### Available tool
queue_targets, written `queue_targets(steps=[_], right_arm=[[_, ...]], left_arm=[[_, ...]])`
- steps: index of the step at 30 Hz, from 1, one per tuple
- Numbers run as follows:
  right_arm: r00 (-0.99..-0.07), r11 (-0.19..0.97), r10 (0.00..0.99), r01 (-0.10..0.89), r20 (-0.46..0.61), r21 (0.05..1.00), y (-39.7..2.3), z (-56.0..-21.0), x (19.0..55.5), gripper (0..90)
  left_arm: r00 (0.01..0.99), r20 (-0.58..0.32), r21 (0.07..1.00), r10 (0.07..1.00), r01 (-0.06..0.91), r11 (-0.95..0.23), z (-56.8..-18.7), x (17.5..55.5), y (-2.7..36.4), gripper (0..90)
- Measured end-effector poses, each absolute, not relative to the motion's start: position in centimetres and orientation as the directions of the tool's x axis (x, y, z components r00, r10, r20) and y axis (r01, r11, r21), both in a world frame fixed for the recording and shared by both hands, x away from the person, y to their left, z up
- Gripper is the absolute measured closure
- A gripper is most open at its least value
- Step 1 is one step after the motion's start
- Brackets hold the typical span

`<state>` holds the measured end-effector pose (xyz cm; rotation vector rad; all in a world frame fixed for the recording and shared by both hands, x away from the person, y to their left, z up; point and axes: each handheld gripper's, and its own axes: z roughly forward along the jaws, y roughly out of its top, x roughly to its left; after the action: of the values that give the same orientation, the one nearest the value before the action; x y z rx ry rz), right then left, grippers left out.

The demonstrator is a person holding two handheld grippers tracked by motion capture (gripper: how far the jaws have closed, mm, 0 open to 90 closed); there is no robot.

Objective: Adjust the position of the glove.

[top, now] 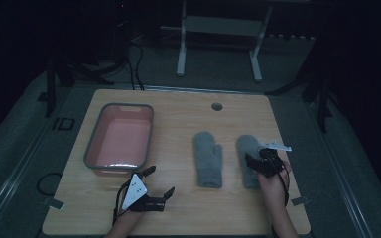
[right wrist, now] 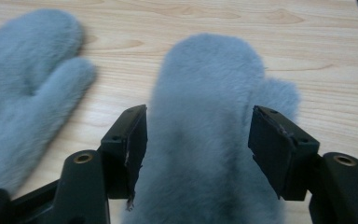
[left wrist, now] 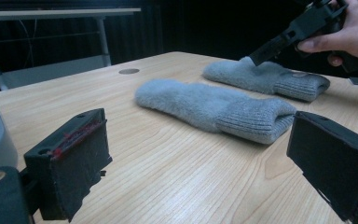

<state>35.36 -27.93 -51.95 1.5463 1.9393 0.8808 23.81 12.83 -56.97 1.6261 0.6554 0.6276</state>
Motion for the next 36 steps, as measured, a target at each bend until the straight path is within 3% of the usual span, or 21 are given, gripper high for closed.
queue_targets(steps=[5,13,16,25,36], right_arm=[[-0.189,0.124,0.982,0.665,0.006,0.736,-28.1,-53.4,35.7,42.4],[-0.185,0.131,0.983,0.68,-0.003,0.721,-27.5,-54.9,35.7,70.3],[-0.155,0.082,0.987,0.69,0.035,0.719,-27.6,-54.4,35.6,79.6],[-0.115,0.004,0.988,0.67,0.099,0.743,-26.0,-50.4,35.2,80.4],[-0.189,0.023,0.973,0.658,0.135,0.753,-19.4,-47.9,35.3,80.3]], left_arm=[[0.695,0.04,0.989,0.718,0.075,-0.128,-57.0,23.8,12.8,5.8],[0.699,0.045,0.989,0.714,0.072,-0.132,-57.0,23.8,12.8,5.8],[0.696,0.042,0.989,0.717,0.074,-0.13,-57.0,23.8,12.8,5.8],[0.696,0.04,0.989,0.717,0.074,-0.126,-57.0,23.9,12.8,5.8],[0.697,0.047,0.988,0.716,0.072,-0.134,-56.9,23.8,12.8,5.7]])
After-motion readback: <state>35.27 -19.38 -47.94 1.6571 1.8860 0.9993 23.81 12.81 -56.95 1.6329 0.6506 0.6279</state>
